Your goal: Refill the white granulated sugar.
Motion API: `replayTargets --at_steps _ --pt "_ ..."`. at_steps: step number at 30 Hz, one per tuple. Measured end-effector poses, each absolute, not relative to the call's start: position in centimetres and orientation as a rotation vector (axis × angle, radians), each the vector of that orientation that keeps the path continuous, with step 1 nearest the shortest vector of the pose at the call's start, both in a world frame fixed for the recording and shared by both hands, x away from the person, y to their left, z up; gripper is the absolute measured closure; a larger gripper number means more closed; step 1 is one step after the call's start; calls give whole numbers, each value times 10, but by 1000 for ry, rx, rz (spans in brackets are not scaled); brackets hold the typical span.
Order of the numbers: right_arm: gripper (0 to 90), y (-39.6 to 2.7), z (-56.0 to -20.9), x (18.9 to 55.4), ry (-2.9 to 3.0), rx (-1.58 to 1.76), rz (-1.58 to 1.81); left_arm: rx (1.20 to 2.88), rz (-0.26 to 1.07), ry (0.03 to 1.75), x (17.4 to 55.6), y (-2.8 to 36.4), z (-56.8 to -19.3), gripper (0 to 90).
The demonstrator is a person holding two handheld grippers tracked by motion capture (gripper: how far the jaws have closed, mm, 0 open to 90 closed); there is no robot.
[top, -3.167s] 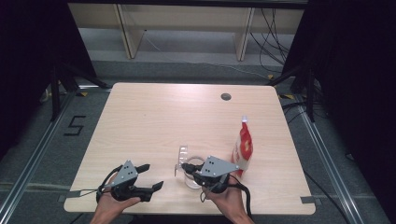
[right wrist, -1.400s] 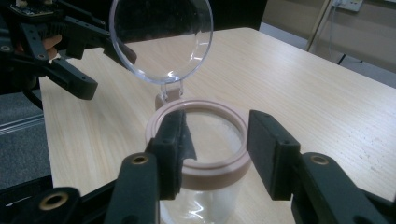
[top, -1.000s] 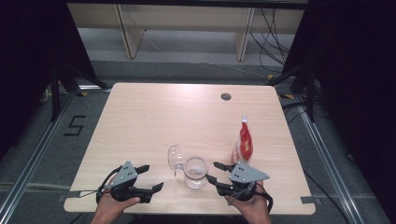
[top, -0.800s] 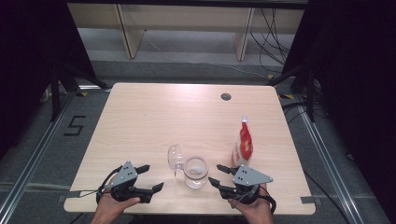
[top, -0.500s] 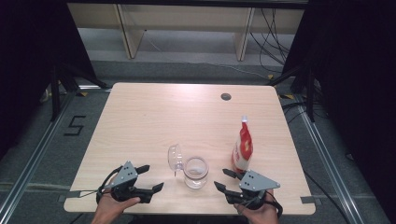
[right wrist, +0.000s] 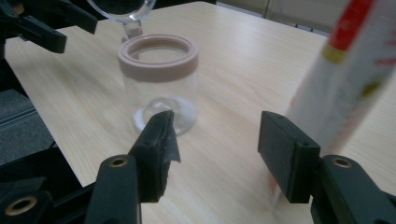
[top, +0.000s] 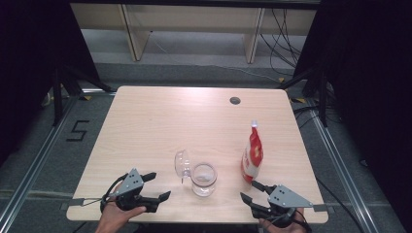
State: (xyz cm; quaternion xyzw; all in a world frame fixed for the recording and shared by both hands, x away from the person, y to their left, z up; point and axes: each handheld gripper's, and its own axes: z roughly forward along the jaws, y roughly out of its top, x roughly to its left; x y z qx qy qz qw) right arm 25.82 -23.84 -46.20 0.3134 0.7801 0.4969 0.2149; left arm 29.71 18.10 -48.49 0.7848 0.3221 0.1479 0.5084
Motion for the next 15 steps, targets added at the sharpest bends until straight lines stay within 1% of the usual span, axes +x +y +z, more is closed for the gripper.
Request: replayTargets --at_steps 5,7,13,14,15 --pt "439 -250 -464 256 2124 955 1343 1884 339 774 297 179 -486 167" --pt "426 -254 -465 257 2110 971 1327 1897 351 751 298 180 -486 166" --pt "388 -256 -466 259 2074 1078 1303 1896 351 752 299 180 -487 166" --pt "382 -258 -467 262 2067 1040 1297 1897 348 758 298 180 -487 166" --pt "376 -257 -467 261 2064 1095 1295 1895 346 778 297 179 -487 166"
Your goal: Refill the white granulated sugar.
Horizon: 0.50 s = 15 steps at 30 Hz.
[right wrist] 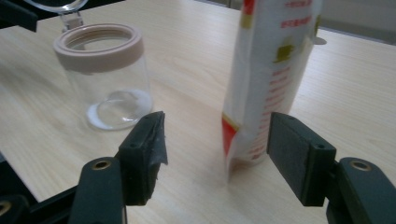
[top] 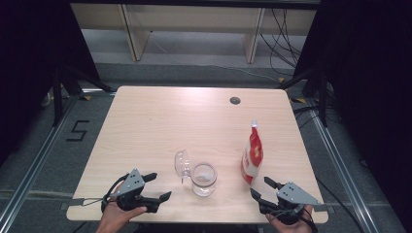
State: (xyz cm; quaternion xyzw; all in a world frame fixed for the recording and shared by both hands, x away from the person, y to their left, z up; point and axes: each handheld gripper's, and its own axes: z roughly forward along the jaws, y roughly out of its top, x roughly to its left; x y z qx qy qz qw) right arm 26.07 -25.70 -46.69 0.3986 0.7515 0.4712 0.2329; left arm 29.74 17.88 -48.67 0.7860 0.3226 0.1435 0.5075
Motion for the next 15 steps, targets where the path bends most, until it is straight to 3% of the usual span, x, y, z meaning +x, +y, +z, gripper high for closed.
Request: replayTargets --at_steps 15 --pt "333 -256 -471 288 2006 1113 1277 1895 340 787 299 179 -488 166"
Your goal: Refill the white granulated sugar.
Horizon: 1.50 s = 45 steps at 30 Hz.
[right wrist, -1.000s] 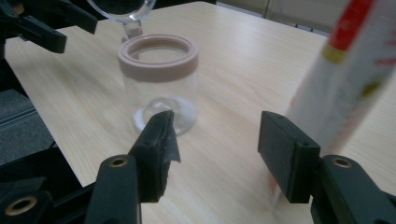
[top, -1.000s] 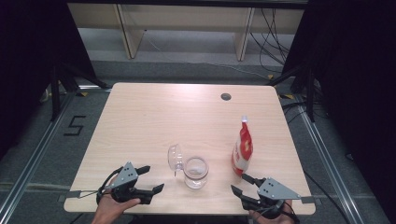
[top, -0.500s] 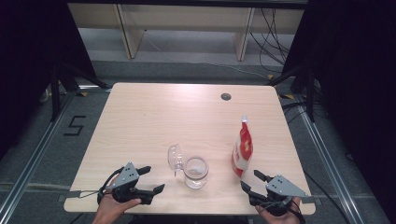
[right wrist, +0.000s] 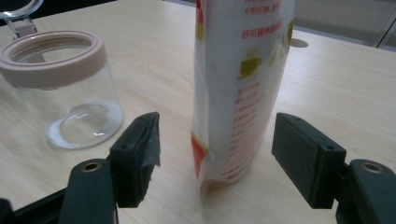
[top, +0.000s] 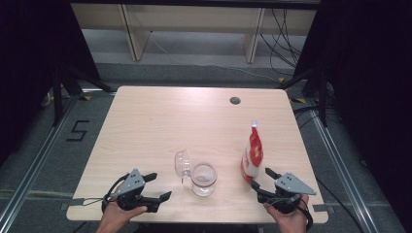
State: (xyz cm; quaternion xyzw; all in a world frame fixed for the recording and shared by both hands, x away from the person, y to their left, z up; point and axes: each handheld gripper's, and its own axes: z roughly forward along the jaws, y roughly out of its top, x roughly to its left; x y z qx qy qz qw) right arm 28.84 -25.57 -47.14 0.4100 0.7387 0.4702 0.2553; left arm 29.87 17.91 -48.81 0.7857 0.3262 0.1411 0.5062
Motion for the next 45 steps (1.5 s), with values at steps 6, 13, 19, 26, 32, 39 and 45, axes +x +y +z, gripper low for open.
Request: replayTargets --at_steps 6,13,19,26,32,39,45 --pt "331 -254 -471 301 1986 1078 1278 1908 351 765 300 180 -488 167" --pt "331 -248 -472 313 1964 1103 1288 1903 348 770 300 180 -488 166" --pt "336 -246 -474 319 1959 1106 1289 1897 340 788 299 179 -488 166" --pt "340 -244 -475 328 1948 1087 1268 1903 345 769 300 180 -488 166" --pt "335 -242 -476 334 1955 1076 1256 1892 328 782 299 179 -489 166" --pt "369 -244 -476 336 1971 1056 1263 1905 339 759 299 179 -489 166" --pt "418 -254 -473 337 2020 1036 1275 1905 341 767 299 179 -489 167"
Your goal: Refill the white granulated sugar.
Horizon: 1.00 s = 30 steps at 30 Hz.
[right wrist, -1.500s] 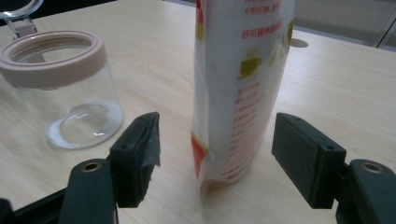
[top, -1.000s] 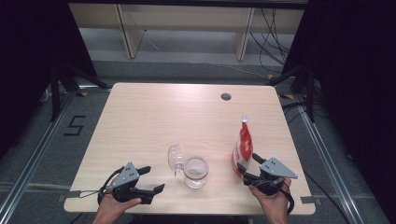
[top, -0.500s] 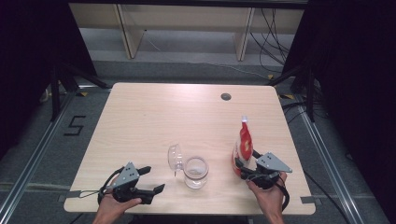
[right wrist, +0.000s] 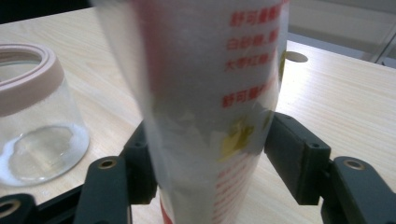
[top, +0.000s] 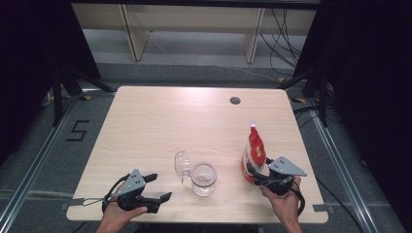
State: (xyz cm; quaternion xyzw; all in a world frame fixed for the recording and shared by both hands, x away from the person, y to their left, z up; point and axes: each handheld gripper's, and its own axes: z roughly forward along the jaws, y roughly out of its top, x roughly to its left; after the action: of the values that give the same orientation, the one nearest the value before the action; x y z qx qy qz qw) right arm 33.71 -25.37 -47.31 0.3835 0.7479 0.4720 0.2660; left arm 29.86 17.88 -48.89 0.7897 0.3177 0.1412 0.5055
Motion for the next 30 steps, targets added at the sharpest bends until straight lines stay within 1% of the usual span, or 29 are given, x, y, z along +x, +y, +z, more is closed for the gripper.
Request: replayTargets --at_steps 10,13,14,17,24,29,30 --pt "456 -268 -471 340 2080 964 1297 1916 353 749 300 180 -489 167" --pt "459 -269 -470 338 2103 984 1291 1894 335 765 298 178 -489 167" --pt "463 -272 -470 342 2109 909 1300 1898 334 776 298 178 -489 167" --pt "468 -276 -469 342 2130 903 1291 1907 341 753 299 179 -488 167" --pt "470 -282 -468 347 2149 815 1304 1917 343 741 298 178 -488 167" --pt "471 -283 -469 346 2153 841 1320 1911 338 746 298 178 -489 167" --pt "447 -280 -471 343 2111 865 1326 1914 339 743 298 178 -488 167"
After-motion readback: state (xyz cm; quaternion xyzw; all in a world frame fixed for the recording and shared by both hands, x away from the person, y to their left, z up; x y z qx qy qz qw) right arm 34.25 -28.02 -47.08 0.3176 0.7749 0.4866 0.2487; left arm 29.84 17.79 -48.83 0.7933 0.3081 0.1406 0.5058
